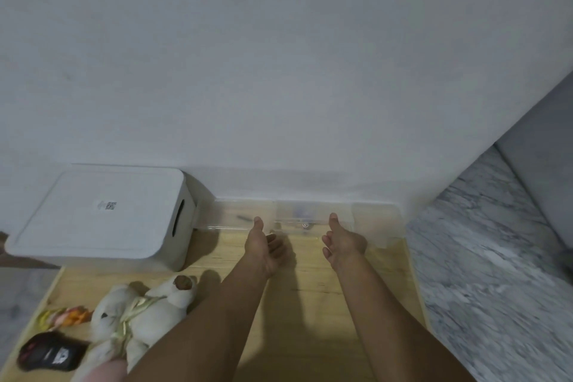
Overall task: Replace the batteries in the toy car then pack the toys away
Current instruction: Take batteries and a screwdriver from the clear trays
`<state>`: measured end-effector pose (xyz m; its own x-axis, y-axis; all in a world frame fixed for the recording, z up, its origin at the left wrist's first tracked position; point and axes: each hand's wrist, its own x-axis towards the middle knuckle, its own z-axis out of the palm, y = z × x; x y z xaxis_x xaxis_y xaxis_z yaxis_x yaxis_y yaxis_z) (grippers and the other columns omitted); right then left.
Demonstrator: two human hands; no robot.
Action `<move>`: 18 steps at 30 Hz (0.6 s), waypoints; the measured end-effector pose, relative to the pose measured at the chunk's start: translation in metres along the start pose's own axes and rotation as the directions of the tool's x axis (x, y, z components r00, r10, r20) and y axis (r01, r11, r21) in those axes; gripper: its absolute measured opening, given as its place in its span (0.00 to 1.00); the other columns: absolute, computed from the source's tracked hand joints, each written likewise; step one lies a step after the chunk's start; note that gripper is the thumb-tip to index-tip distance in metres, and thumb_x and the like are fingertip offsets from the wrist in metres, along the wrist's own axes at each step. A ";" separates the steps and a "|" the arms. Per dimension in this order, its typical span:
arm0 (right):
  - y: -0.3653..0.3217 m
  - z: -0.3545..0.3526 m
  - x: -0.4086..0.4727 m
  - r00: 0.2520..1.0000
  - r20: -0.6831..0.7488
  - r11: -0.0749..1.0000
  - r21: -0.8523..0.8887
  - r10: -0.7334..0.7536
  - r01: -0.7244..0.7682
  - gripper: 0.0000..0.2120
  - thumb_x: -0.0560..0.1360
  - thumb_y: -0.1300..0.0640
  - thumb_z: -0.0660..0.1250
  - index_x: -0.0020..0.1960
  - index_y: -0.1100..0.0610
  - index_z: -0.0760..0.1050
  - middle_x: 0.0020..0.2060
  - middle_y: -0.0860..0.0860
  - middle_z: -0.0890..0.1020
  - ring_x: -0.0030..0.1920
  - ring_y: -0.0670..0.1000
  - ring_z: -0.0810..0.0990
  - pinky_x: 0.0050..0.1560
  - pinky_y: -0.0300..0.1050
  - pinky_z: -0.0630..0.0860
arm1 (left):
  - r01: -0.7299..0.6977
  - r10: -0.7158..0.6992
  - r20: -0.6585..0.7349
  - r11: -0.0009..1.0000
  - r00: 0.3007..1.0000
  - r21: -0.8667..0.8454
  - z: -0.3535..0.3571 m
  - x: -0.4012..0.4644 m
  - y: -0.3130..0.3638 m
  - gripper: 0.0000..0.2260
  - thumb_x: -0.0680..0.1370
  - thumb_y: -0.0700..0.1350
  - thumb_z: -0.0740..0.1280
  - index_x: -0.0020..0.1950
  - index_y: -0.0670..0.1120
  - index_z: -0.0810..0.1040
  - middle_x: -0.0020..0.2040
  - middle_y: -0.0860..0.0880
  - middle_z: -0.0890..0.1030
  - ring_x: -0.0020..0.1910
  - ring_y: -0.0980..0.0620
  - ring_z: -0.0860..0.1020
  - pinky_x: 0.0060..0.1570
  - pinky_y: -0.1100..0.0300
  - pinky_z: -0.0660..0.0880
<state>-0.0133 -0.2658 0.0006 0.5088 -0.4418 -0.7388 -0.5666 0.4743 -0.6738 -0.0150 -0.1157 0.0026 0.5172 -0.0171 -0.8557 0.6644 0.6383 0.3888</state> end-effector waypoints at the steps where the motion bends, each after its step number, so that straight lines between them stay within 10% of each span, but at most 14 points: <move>1: 0.002 -0.001 -0.001 1.000 -0.003 1.000 -0.010 0.005 -0.005 0.19 0.71 0.48 0.74 0.49 0.64 0.78 0.44 0.55 0.82 0.37 0.50 0.81 0.40 0.47 0.76 | -0.018 0.018 -0.020 1.000 1.000 0.019 -0.003 -0.002 0.002 0.24 0.79 0.63 0.58 0.40 0.42 0.68 0.30 0.46 0.64 0.25 0.50 0.62 0.34 0.56 0.71; 5: 0.015 0.004 -0.009 0.999 -0.012 0.999 -0.031 0.035 -0.035 0.26 0.70 0.49 0.76 0.60 0.63 0.76 0.50 0.56 0.82 0.39 0.51 0.81 0.38 0.46 0.75 | -0.088 0.091 -0.086 0.995 0.992 0.043 -0.022 -0.005 0.016 0.20 0.81 0.58 0.58 0.38 0.43 0.66 0.31 0.46 0.66 0.27 0.48 0.64 0.32 0.57 0.67; 18: 0.058 0.090 -0.051 0.939 0.254 0.960 -0.214 0.231 -0.179 0.13 0.73 0.54 0.73 0.54 0.60 0.78 0.43 0.53 0.81 0.38 0.49 0.79 0.35 0.43 0.75 | -0.181 0.181 -0.188 0.983 0.965 0.017 -0.074 0.008 0.072 0.07 0.81 0.35 0.57 0.45 0.40 0.72 0.36 0.43 0.72 0.33 0.49 0.71 0.38 0.55 0.74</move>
<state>-0.0136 -0.1471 -0.0013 0.5113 -0.1122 -0.8520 -0.7737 0.3714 -0.5132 -0.0030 -0.0131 -0.0020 0.5179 0.2438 -0.8199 0.5690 0.6175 0.5431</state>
